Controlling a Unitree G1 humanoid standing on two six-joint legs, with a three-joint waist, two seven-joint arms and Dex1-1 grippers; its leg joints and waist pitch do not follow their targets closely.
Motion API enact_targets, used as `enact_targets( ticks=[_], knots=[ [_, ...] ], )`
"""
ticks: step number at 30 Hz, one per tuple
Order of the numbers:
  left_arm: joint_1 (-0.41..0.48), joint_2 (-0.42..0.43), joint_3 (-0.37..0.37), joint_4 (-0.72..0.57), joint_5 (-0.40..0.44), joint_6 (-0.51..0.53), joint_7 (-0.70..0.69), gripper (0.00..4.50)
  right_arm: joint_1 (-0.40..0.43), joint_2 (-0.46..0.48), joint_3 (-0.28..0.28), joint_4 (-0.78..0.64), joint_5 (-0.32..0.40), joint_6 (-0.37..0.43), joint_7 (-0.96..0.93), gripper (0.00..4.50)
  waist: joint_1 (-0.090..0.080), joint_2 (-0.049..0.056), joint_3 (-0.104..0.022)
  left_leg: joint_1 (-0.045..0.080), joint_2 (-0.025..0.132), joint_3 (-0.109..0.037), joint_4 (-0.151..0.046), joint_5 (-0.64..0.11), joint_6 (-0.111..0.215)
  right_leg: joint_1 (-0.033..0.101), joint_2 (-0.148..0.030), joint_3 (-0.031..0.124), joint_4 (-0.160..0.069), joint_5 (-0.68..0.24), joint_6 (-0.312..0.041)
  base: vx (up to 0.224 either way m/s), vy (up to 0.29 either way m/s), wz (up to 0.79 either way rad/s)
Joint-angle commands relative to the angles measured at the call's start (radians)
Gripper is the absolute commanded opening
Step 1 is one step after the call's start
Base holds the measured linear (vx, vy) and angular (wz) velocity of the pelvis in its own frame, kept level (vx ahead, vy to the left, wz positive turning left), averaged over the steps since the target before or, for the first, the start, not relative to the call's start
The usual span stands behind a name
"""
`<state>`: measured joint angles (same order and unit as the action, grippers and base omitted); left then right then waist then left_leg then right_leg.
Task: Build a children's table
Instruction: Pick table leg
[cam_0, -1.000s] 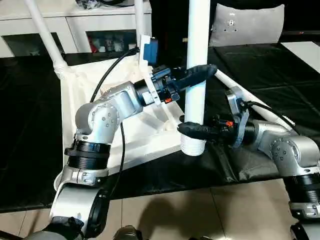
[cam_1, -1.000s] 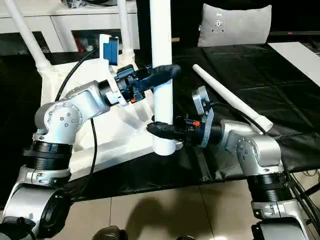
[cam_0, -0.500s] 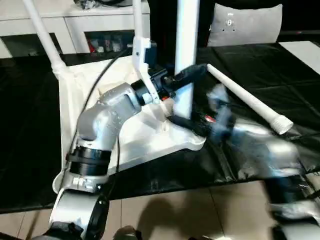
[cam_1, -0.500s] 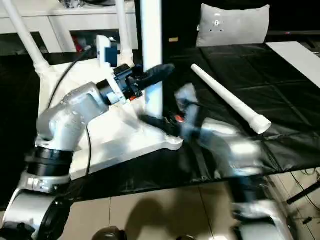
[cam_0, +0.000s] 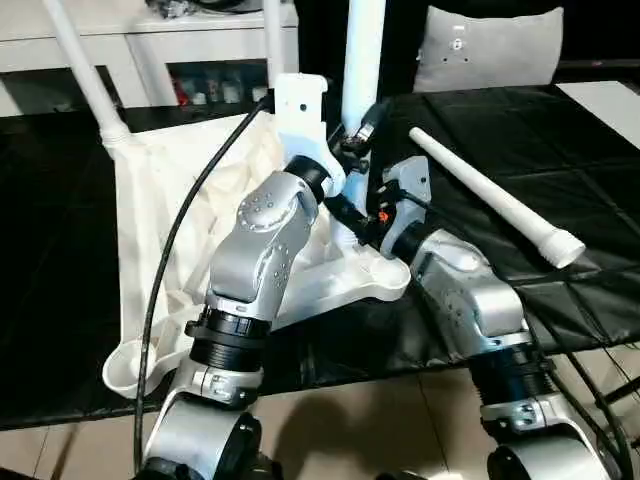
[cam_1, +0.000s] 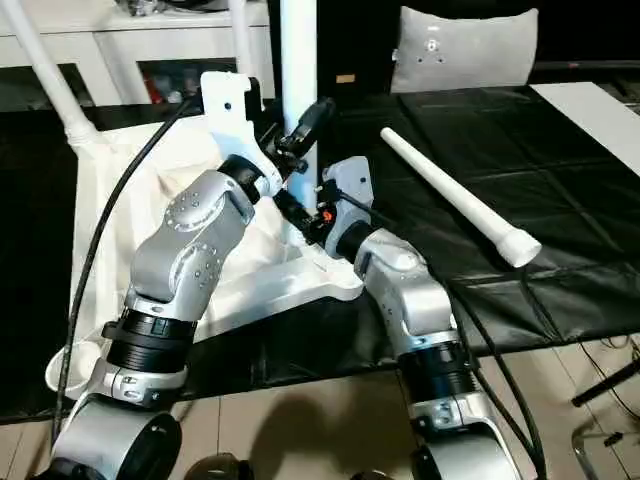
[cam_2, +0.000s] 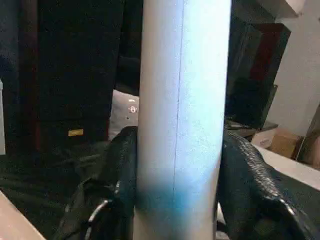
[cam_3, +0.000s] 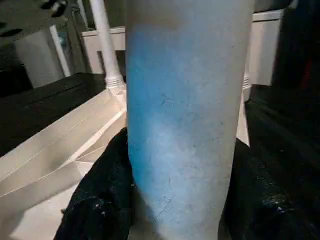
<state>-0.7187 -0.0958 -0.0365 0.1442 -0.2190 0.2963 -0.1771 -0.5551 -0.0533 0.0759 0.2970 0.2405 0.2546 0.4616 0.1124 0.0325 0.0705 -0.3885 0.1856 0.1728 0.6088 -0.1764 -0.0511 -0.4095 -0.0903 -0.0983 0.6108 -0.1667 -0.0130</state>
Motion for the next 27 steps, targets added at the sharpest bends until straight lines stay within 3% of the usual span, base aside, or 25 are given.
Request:
enact_targets(
  ticks=[1,10,12,16,17,19,21,23,24,27],
  knots=[
    [0.002,-0.002,0.0,0.009,0.023,-0.01,0.029,2.02,-0.028,0.001,-0.015,0.009,-0.01,-0.025,-0.019,1.93,-0.003,-0.012,-0.089,0.009,0.037,-0.015,-0.068,-0.154,0.022,0.06,-0.059,0.05,-0.076,-0.236,-0.136,0.0,0.0,0.0],
    [-0.002,0.002,0.009,0.026,0.035,-0.022,0.046,1.83,-0.035,0.0,-0.019,0.032,-0.017,-0.027,-0.026,1.93,-0.006,-0.013,-0.089,0.01,0.037,-0.012,-0.065,-0.144,0.04,0.061,-0.059,0.051,-0.074,-0.215,-0.157,0.0,0.0,0.0],
    [-0.003,-0.003,0.018,0.028,0.023,-0.015,0.043,1.82,-0.031,-0.004,-0.028,0.026,0.002,-0.027,-0.002,2.63,-0.005,-0.013,-0.088,0.01,0.036,-0.012,-0.065,-0.146,0.042,0.061,-0.06,0.051,-0.075,-0.218,-0.157,0.0,0.0,0.0],
    [-0.013,0.006,0.041,0.04,-0.011,0.002,0.018,1.82,-0.024,-0.022,-0.039,0.002,0.044,-0.036,0.07,2.73,-0.004,-0.014,-0.088,0.01,0.036,-0.011,-0.064,-0.151,0.045,0.062,-0.06,0.05,-0.075,-0.222,-0.158,0.0,0.0,0.0],
    [-0.033,0.012,0.091,0.058,-0.093,0.057,-0.022,1.82,-0.015,-0.052,-0.063,-0.037,0.11,0.022,0.14,2.89,-0.004,-0.013,-0.088,0.01,0.036,-0.012,-0.065,-0.154,0.049,0.062,-0.059,0.05,-0.076,-0.225,-0.158,0.0,0.0,0.0],
    [-0.052,0.031,0.133,0.073,-0.177,0.137,-0.079,1.82,-0.001,-0.099,-0.09,-0.084,0.192,0.135,0.22,3.12,0.003,-0.013,-0.089,0.014,0.033,-0.011,-0.061,-0.138,0.065,0.065,-0.056,0.05,-0.071,-0.21,-0.168,0.0,0.0,0.0],
    [-0.056,0.041,0.139,0.076,-0.192,0.146,-0.099,1.82,0.005,-0.117,-0.1,-0.101,0.226,0.163,0.257,3.18,0.003,-0.014,-0.09,0.012,0.036,-0.012,-0.06,-0.125,0.075,0.063,-0.057,0.049,-0.07,-0.191,-0.174,0.0,0.0,0.0],
    [-0.066,0.053,0.168,0.08,-0.253,0.197,-0.139,1.82,0.011,-0.157,-0.136,-0.124,0.297,0.27,0.285,3.39,0.003,-0.015,-0.091,0.011,0.035,-0.012,-0.059,-0.103,0.081,0.065,-0.057,0.049,-0.067,-0.172,-0.189,0.0,0.0,0.0],
    [-0.077,0.07,0.189,0.09,-0.287,0.219,-0.173,1.82,0.027,-0.208,-0.162,-0.158,0.377,0.352,0.356,3.54,0.004,-0.016,-0.091,0.011,0.032,-0.01,-0.057,-0.099,0.087,0.066,-0.056,0.048,-0.069,-0.172,-0.198,0.0,0.0,0.0],
    [-0.087,0.086,0.21,0.097,-0.339,0.257,-0.215,1.82,0.046,-0.255,-0.187,-0.186,0.452,0.405,0.432,3.6,0.015,-0.018,-0.092,0.01,0.032,-0.008,-0.054,-0.096,0.095,0.067,-0.058,0.047,-0.07,-0.186,-0.194,0.0,0.0,0.0]
  ],
)
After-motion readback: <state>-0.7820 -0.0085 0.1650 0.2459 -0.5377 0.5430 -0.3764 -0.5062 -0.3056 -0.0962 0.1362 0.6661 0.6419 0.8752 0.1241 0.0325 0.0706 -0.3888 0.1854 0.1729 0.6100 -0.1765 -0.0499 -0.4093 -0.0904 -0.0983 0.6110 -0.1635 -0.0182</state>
